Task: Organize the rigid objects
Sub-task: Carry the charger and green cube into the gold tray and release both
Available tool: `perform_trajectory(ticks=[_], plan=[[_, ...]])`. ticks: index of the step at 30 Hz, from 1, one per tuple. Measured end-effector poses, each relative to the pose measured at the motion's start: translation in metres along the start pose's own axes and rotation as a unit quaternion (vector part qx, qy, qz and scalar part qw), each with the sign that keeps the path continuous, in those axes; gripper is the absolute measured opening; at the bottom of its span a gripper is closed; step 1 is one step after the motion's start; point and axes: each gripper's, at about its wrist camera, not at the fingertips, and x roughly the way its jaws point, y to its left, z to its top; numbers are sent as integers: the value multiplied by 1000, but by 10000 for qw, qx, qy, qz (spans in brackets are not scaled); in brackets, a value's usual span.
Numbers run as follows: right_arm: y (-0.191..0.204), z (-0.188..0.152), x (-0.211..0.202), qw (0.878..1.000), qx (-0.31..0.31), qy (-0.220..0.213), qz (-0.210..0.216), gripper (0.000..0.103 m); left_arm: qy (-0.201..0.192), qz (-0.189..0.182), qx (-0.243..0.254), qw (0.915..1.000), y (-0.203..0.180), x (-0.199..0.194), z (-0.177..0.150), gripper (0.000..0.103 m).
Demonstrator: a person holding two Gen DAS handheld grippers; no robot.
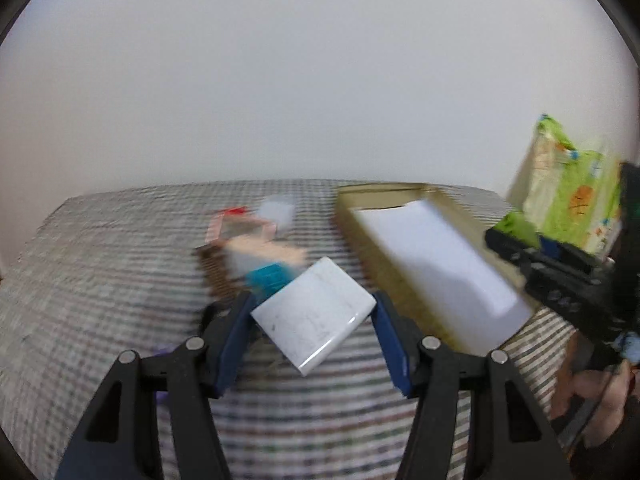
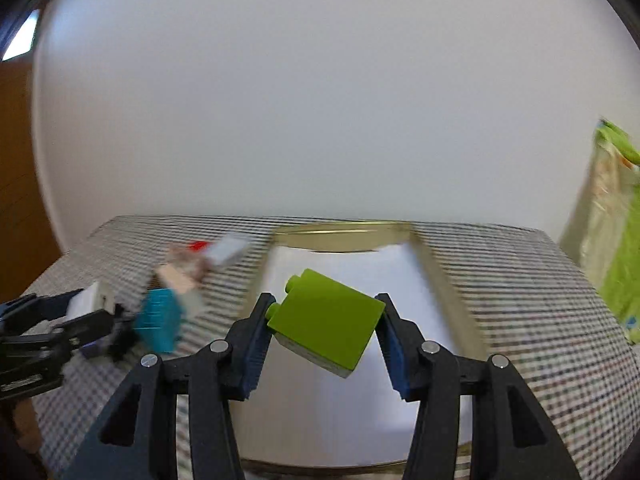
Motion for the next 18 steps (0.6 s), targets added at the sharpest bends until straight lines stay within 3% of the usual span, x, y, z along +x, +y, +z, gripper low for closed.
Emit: perform_trajectory(ticks=[3, 8, 18], plan=[[-16, -7, 9, 9995, 12, 116, -289, 53, 32, -249, 136, 9996, -31, 16, 9, 59], [-41, -15, 28, 9983, 244, 344, -406, 53, 131, -457, 443, 9979, -75, 45, 20, 59], [-52, -27, 31, 9957, 737, 539, -134, 53, 433, -404, 668, 9960, -112, 83, 19, 59]])
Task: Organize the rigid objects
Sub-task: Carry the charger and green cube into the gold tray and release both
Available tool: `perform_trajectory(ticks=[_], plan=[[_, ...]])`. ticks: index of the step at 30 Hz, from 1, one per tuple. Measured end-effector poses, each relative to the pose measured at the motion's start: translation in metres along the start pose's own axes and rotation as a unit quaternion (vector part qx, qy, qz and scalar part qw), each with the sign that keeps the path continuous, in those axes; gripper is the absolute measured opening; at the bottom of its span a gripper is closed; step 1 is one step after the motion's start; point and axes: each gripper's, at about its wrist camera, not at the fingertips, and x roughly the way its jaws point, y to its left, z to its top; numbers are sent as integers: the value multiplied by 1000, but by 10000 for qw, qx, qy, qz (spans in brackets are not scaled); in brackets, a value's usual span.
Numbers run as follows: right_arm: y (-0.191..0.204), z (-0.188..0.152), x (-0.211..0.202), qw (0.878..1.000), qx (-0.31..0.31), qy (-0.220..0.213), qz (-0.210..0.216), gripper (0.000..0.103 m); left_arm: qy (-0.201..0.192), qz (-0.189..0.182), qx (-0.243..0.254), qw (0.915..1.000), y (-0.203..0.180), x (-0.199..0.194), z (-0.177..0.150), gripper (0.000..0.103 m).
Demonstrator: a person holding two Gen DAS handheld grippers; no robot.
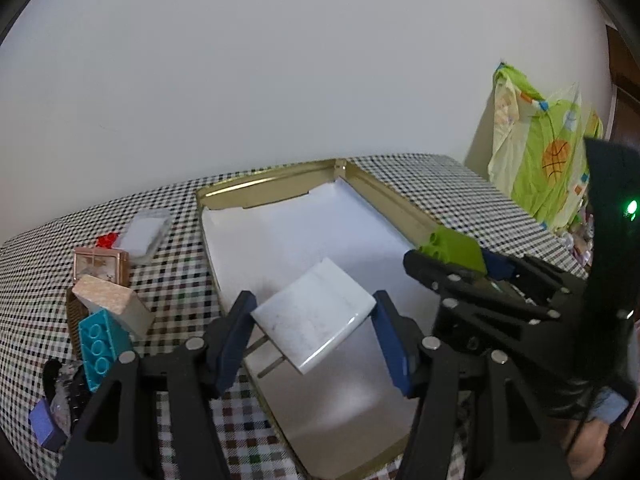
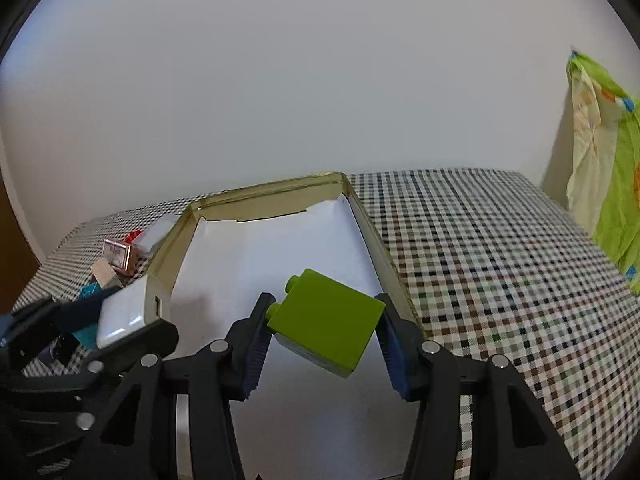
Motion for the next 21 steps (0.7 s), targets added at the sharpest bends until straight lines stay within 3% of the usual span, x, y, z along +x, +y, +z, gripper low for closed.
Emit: perform_trajectory(ticks=[7, 16, 21], plan=[[-4, -1, 0, 9998, 164, 62, 82, 53, 169, 47, -99, 9998, 2, 15, -4, 59], [0, 0, 7, 9998, 162, 85, 109, 54, 45, 226, 8, 9997, 1, 14, -4, 60], [6, -1, 5, 9996, 71, -43, 277, 73, -70, 517, 248, 9983, -5, 14, -6, 65]])
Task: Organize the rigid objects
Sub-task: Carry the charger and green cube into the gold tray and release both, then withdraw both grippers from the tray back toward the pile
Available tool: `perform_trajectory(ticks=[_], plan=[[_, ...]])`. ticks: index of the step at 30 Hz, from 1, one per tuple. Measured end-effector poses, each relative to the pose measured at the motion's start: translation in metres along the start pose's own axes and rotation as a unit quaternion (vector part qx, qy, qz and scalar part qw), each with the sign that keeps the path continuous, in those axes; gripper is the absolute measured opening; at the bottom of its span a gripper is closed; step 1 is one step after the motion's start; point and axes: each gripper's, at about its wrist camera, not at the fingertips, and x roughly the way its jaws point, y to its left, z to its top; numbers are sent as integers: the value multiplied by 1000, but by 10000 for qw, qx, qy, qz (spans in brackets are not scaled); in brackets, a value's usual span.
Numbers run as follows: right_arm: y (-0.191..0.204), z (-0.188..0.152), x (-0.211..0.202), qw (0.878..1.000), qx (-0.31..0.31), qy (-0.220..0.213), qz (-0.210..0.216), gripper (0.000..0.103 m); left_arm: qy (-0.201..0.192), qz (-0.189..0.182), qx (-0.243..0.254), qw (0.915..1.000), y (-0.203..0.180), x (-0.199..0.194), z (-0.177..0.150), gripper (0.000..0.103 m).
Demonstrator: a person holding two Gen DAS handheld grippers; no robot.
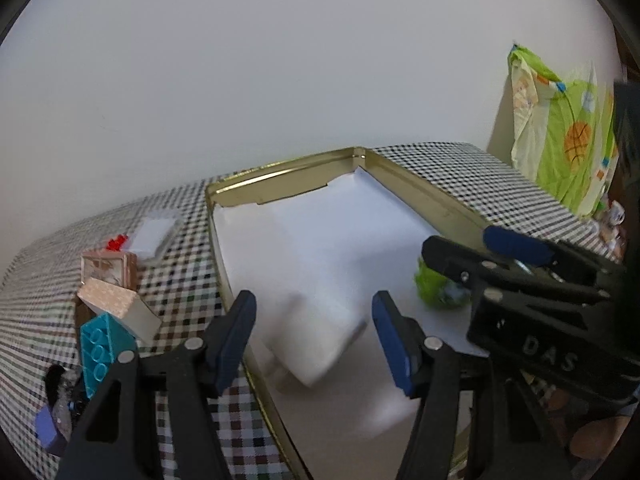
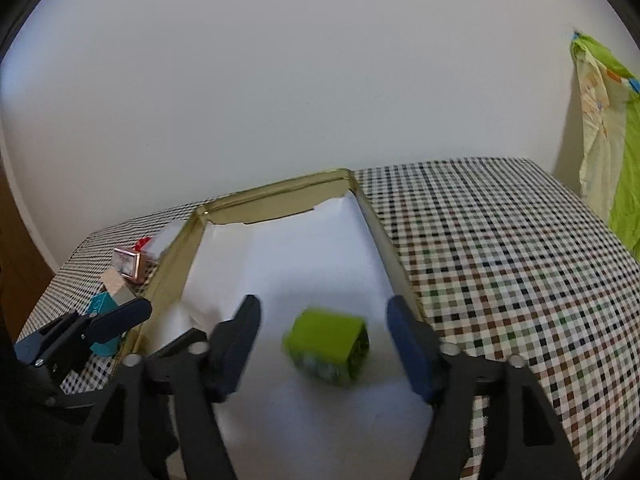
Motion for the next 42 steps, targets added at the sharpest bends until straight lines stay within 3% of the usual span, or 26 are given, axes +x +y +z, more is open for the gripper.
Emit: perform_trajectory(ticks=[2, 4, 6, 9, 29, 36, 42], plan=[[3, 0, -8, 9997, -56, -197, -130, 75, -127, 38, -32, 9999, 2, -4, 1, 75], [2, 0, -17, 9984, -79, -479, -305, 78, -278, 133, -134, 9994, 7, -9, 2, 94], [1, 0, -24, 9961, -67, -701, -527, 84, -445, 221, -246, 9985, 12, -13, 3, 102], [-2, 0, -27, 9951, 4, -781, -598, 84, -595, 319, -347, 9971, 17, -17, 5, 102], [-15, 3, -23, 9938, 475, -750, -666, 84, -593, 572, -516, 9953, 31, -15, -1, 102], [-9, 2, -30, 9910, 412, -915, -887, 84, -855, 898, -474, 9912, 38, -27, -9, 102], [0, 2, -35, 9868, 262, -1038, -1218, 84, -917, 940, -497, 9901, 46, -35, -16, 102]])
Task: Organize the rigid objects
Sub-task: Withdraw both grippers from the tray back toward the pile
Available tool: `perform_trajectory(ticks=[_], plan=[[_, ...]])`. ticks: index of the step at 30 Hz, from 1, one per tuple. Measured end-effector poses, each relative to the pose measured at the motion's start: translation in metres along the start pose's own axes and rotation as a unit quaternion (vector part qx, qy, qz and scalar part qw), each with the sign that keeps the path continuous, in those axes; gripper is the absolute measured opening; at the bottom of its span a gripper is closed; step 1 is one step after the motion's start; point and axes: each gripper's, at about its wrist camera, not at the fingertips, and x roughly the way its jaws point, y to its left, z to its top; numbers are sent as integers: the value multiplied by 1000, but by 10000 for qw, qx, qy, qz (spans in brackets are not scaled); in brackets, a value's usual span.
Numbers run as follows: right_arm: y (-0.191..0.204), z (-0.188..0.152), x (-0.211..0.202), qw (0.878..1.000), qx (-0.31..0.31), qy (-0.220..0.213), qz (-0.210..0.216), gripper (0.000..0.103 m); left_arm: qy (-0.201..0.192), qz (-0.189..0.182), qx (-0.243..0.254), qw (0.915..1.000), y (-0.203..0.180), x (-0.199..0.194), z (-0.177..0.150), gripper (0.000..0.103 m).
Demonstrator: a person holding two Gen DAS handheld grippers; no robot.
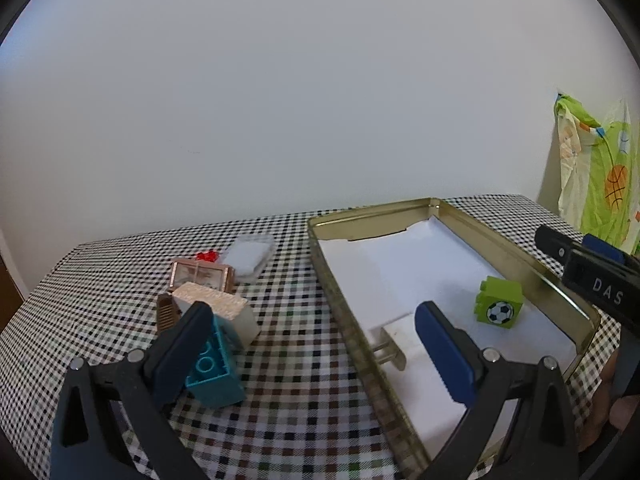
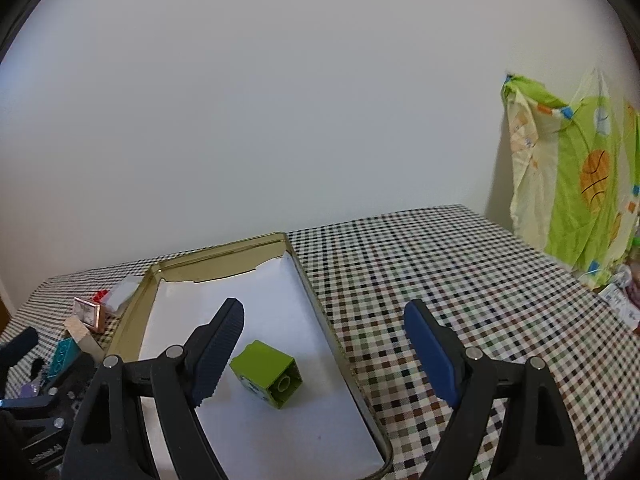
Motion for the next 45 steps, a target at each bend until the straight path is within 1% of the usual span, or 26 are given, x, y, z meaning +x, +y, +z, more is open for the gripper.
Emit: perform_trajectory(ticks=[1, 5, 8, 16, 32, 39, 45], plan=[[0, 0, -1, 10000, -54, 21, 56, 84, 4, 7, -7, 10000, 2, -1, -1, 102], [3, -2, -5, 9999, -18, 32, -112, 85, 2, -3, -95, 10000, 10, -4, -4, 102], [5, -3, -9, 9996, -3, -32, -276, 89, -15, 5, -127, 9999, 14, -7, -6, 102], [20, -7, -14, 9993, -46, 38, -371, 89, 3, 32, -226, 9997, 32, -14, -11, 102], [64, -20, -26, 9994, -226, 218, -134, 89, 21, 152, -384, 9991, 75, -23, -23, 102], [85, -25, -31, 9991, -346, 236, -107, 89, 58, 223, -498, 9985, 98, -25, -29, 102], [101, -28, -33, 9989, -371, 276, 29, 89, 74, 331, -460, 9984, 117, -27, -32, 102]])
